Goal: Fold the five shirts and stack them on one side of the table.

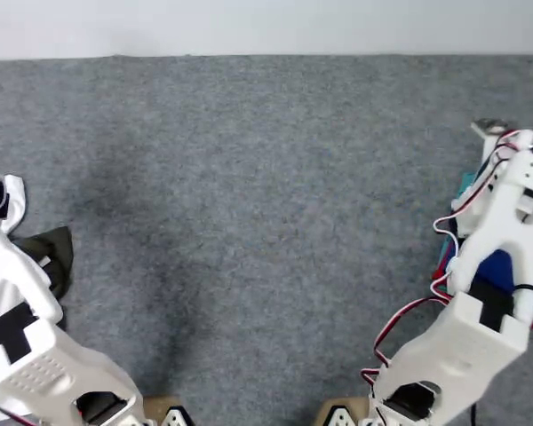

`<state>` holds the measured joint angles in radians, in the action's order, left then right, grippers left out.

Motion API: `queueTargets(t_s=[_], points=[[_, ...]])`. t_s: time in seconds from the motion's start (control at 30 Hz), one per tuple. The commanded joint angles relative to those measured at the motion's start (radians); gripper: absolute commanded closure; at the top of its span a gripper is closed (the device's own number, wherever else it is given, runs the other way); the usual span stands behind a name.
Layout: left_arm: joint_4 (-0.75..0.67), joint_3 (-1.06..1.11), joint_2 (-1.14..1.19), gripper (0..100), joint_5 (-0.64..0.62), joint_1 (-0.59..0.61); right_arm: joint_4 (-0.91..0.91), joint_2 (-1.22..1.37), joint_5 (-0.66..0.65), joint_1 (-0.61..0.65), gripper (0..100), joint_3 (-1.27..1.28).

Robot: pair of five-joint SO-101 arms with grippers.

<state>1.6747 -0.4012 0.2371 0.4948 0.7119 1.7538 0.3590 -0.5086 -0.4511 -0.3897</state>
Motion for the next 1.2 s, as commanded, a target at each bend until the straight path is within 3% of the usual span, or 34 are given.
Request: queueTargets(t_s=[0.0,0.1,0.23,0.63,1.03,1.17], points=[[-0.014,-0.007,-0.006,98,0.0,-0.002,0.039,-0.064,0.003,-0.025,76.0,-0.089],[-0.014,-0.007,-0.006,98,0.002,0.0,0.033,-0.054,-0.071,-0.067,82.4,-0.109],[-0.015,-0.007,-0.006,98,0.002,0.0,0.005,-0.033,-0.157,-0.113,99.4,-0.106],[-0.015,-0.007,-0.008,98,-0.003,-0.005,0.041,0.177,-0.078,-0.01,98.8,-0.104],[0.075,-0.136,-0.018,98,-0.002,0.002,0.044,-0.249,-0.078,-0.001,98.7,-0.101],[0.081,-0.128,-0.017,97,0.009,0.044,0.045,-0.354,-0.029,0.025,97.6,0.003]])
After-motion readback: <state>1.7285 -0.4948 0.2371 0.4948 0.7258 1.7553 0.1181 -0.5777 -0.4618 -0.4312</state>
